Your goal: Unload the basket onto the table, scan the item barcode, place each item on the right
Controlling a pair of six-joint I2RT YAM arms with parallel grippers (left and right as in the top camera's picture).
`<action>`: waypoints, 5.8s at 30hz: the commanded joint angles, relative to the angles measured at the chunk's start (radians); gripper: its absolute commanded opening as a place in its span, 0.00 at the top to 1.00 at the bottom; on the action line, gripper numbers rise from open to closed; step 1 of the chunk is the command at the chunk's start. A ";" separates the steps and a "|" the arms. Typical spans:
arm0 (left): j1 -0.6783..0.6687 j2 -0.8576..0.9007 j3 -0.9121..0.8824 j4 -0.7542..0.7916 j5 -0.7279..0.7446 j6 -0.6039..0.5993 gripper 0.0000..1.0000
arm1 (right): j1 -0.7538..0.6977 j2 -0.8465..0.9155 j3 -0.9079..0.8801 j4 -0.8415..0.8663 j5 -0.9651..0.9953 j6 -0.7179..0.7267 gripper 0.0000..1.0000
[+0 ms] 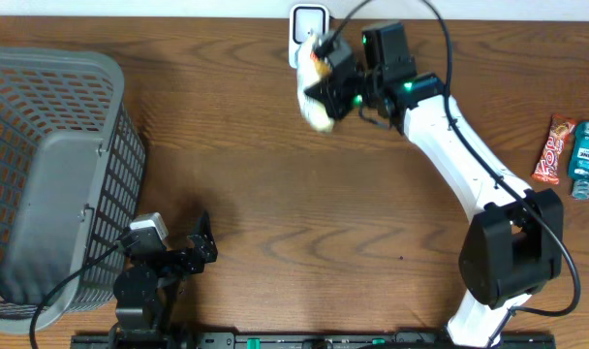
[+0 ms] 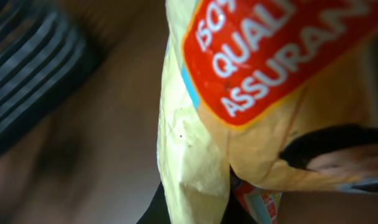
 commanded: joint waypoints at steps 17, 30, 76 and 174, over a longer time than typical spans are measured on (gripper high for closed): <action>0.003 -0.003 -0.006 0.001 0.010 -0.010 0.02 | 0.040 0.660 0.940 0.108 0.481 -0.352 0.99; 0.003 -0.003 -0.006 0.001 0.010 -0.010 0.02 | 0.056 0.562 1.019 -0.213 0.904 -0.240 0.99; 0.003 -0.002 -0.006 -0.001 0.010 -0.010 0.02 | -0.479 -0.171 0.778 -0.906 0.148 0.196 0.01; 0.003 -0.002 -0.005 -0.144 0.010 -0.010 0.02 | -0.224 -1.234 -0.901 0.003 0.305 -0.036 0.01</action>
